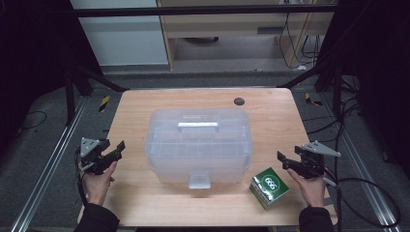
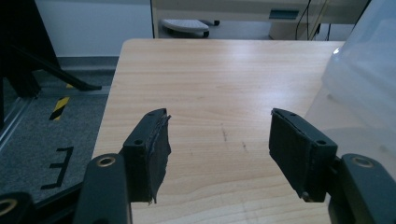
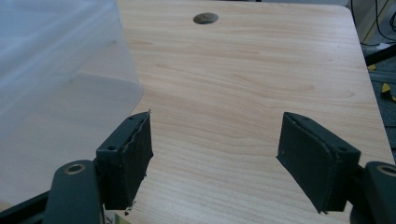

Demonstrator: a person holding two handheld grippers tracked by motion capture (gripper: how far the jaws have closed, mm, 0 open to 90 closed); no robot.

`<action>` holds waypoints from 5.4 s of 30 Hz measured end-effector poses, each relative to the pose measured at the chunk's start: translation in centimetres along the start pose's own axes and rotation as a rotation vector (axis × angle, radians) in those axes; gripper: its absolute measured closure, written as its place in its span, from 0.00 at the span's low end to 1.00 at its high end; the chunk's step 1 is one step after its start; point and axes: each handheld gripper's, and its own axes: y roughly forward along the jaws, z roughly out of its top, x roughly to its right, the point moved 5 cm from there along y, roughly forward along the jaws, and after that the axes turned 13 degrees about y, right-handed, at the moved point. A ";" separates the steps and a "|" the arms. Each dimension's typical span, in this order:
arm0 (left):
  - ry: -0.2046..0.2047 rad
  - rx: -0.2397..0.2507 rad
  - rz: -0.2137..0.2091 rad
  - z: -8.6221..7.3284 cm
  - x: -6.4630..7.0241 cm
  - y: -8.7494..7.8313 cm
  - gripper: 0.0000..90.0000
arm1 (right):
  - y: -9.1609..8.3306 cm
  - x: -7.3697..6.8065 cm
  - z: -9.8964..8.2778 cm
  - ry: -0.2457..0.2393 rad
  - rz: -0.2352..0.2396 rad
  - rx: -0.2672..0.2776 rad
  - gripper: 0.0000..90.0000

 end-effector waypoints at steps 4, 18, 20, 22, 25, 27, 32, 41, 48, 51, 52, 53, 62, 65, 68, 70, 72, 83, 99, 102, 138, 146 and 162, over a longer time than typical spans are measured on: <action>0.008 0.016 -0.003 1.0 0.2 -0.6 0.40 | -0.5 -0.7 0.5 -0.005 0.020 0.003 0.30; 0.020 0.036 -0.069 3.9 0.8 -2.6 0.36 | -2.3 -2.9 2.3 -0.033 0.037 0.028 0.34; 0.032 0.032 -0.086 4.4 0.9 -2.8 0.34 | -2.3 -3.0 2.4 -0.028 0.038 0.017 0.33; 0.059 0.025 -0.105 4.9 1.0 -2.9 0.31 | -2.3 -3.1 2.4 -0.033 0.041 0.007 0.34; 0.089 0.026 -0.113 5.3 1.2 -3.1 0.29 | -2.4 -3.2 2.5 -0.031 0.052 0.005 0.34; 0.113 0.046 -0.116 5.9 1.3 -3.3 0.28 | -2.4 -3.2 2.6 -0.030 0.052 0.011 0.34; 0.148 0.046 -0.135 6.4 1.9 -3.3 0.28 | -2.3 -3.3 2.6 -0.041 0.044 0.010 0.33; 0.176 0.066 -0.162 7.7 2.6 -3.7 0.27 | -2.3 -3.3 2.5 -0.050 0.039 0.011 0.32; 0.195 0.085 -0.179 9.0 2.9 -3.6 0.27 | -2.2 -2.9 2.4 -0.059 0.017 0.010 0.31; 0.220 0.088 -0.192 9.8 3.2 -3.5 0.29 | -2.1 -2.7 2.3 -0.057 0.011 0.008 0.31; 0.232 0.086 -0.195 10.1 3.3 -3.5 0.29 | -2.1 -2.7 2.3 -0.063 0.007 0.010 0.31; 0.245 0.086 -0.197 10.5 3.5 -3.5 0.29 | -2.0 -2.7 2.3 -0.060 0.006 0.007 0.31; 0.372 0.080 -0.232 13.7 4.6 -3.6 0.30 | -1.4 -2.7 1.8 -0.084 -0.005 -0.028 0.31; 0.387 0.068 -0.249 14.1 5.2 -3.8 0.30 | -1.4 -2.5 1.9 -0.074 -0.010 -0.026 0.32; 0.428 0.050 -0.261 14.6 5.6 -3.7 0.30 | -1.4 -2.5 1.9 -0.083 -0.019 -0.024 0.33; 0.448 0.042 -0.275 15.1 5.7 -3.8 0.30 | -1.4 -2.5 1.8 -0.092 -0.019 -0.028 0.34; 0.464 0.041 -0.290 15.6 5.9 -3.8 0.30 | -1.5 -2.4 1.9 -0.094 -0.024 -0.024 0.36; 0.618 -0.015 -0.354 17.1 7.5 -3.3 0.32 | -1.3 -2.5 1.8 -0.101 -0.045 -0.027 0.39; 0.840 -0.061 -0.454 18.5 10.7 -3.2 0.32 | -1.1 -2.7 1.7 -0.103 -0.033 -0.033 0.39; 0.869 -0.071 -0.468 18.4 11.3 -3.2 0.32 | -1.0 -2.7 1.6 -0.108 -0.035 -0.037 0.39; 1.204 -0.192 -0.471 18.2 17.5 -0.7 0.40 | -0.7 -3.2 1.1 -0.128 -0.006 -0.085 0.46; 1.230 -0.197 -0.481 18.1 18.5 0.0 0.45 | -0.6 -3.3 1.1 -0.127 0.001 -0.092 0.47; 1.301 -0.218 -0.457 17.7 19.7 1.2 0.57 | -0.4 -3.6 0.8 -0.131 0.005 -0.112 0.47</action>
